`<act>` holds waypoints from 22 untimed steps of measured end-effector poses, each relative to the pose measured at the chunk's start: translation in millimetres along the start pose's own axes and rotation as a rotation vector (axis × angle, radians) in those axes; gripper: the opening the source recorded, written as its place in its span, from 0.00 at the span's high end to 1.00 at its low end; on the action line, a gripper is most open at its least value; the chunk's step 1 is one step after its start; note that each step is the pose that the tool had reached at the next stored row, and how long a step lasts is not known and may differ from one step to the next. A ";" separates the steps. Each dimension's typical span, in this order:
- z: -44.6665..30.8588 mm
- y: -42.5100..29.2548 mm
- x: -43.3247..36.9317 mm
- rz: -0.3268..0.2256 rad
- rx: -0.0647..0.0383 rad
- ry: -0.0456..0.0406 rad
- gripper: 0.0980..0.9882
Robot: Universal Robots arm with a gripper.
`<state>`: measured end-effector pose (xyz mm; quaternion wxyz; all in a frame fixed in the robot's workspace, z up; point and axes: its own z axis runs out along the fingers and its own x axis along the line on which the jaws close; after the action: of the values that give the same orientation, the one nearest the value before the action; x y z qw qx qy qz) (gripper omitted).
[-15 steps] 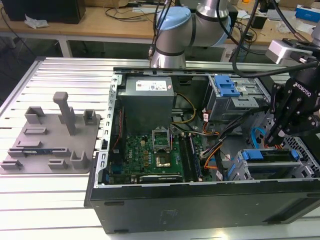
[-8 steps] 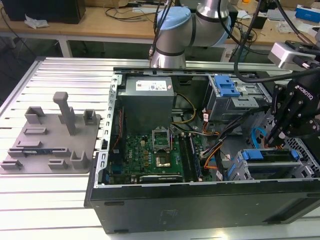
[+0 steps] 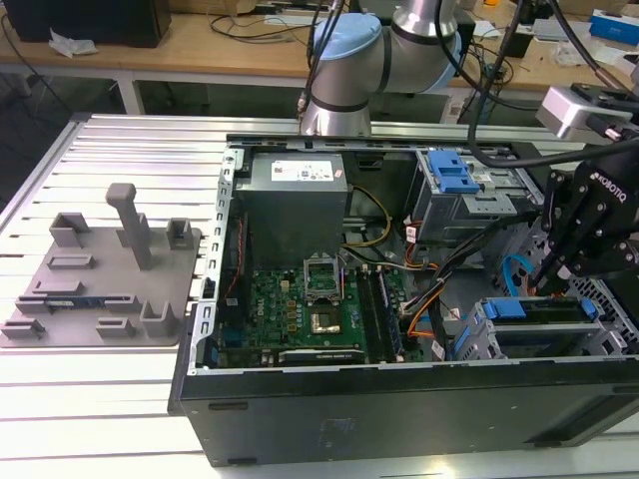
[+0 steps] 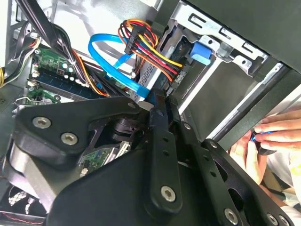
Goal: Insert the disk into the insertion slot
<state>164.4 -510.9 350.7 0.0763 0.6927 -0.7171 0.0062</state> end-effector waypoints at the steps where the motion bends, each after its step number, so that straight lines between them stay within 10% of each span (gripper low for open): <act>1: 0.4 -0.2 1.4 0.000 0.000 0.0001 0.93; 22: 3.4 -3.0 5.6 0.000 0.000 -0.0043 0.93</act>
<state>166.8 -517.0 347.8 0.0749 0.6929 -0.7172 0.0046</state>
